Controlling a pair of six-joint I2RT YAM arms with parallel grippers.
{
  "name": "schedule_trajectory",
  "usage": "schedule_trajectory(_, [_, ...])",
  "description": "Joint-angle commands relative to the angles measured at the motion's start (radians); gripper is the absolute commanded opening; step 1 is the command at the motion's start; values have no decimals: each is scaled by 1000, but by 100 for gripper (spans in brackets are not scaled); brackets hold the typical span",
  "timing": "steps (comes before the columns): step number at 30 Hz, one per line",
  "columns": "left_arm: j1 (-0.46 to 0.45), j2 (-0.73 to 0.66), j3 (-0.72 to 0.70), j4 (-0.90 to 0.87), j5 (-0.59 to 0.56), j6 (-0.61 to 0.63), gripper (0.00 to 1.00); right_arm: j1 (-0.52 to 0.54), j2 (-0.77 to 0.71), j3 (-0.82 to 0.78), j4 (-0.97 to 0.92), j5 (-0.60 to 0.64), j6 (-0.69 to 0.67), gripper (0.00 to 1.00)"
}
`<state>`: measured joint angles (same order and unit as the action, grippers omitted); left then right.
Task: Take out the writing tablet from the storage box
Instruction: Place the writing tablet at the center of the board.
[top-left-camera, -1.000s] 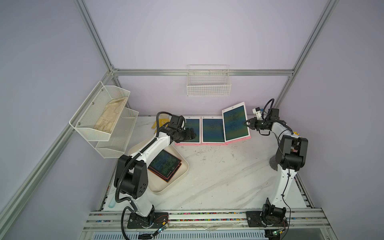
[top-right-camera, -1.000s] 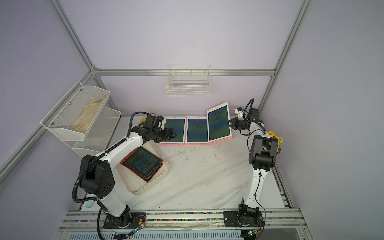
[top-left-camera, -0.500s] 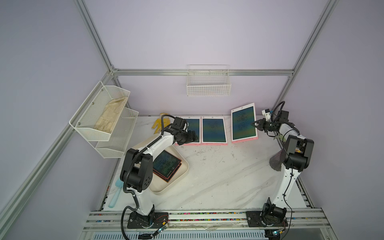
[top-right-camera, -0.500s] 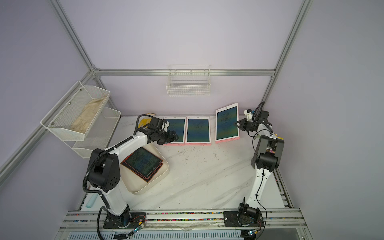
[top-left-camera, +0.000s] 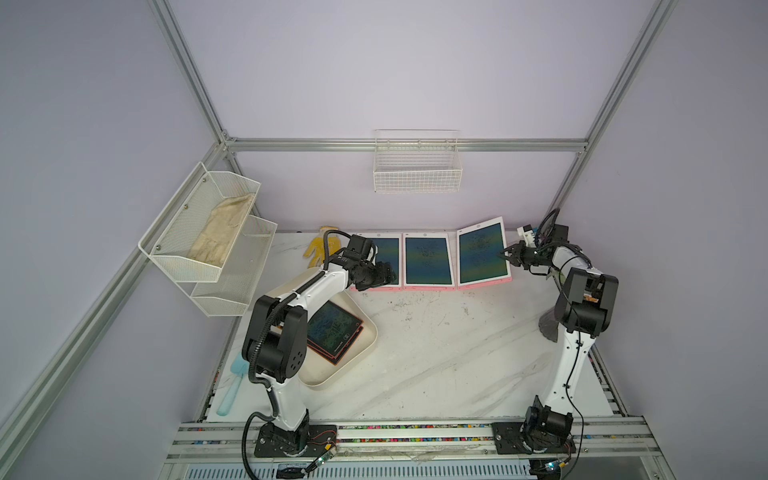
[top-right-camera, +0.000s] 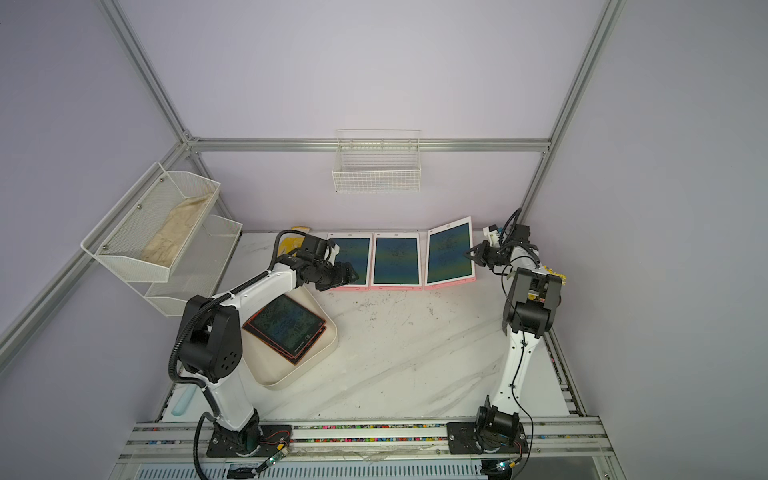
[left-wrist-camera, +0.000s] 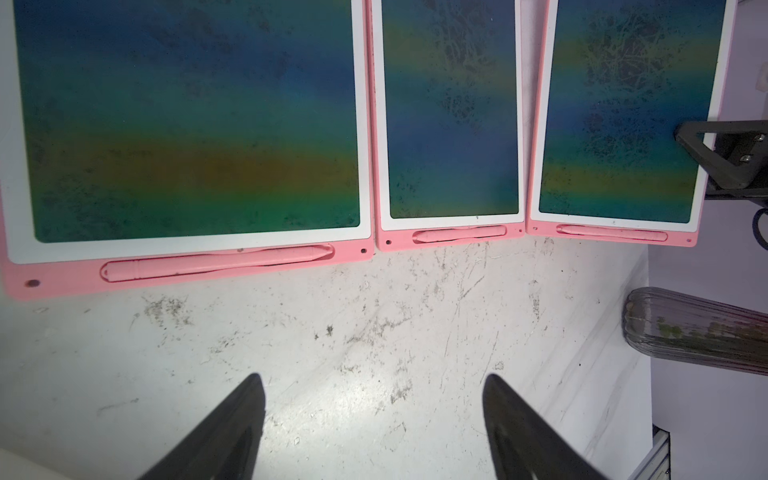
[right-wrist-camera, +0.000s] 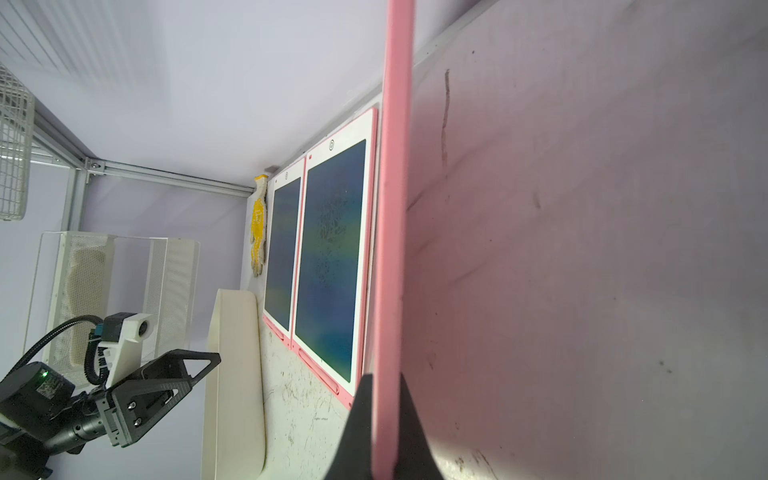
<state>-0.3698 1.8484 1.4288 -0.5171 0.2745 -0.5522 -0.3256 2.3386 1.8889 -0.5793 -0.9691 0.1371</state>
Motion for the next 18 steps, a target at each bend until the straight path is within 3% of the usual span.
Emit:
schedule_trajectory(1, [-4, 13, 82, 3, 22, 34, 81, 1, 46, 45, -8, 107, -82, 0])
schedule_trajectory(18, [-2, 41, 85, -10, 35, 43, 80, 2, 117, 121, -42, 225, -88, 15])
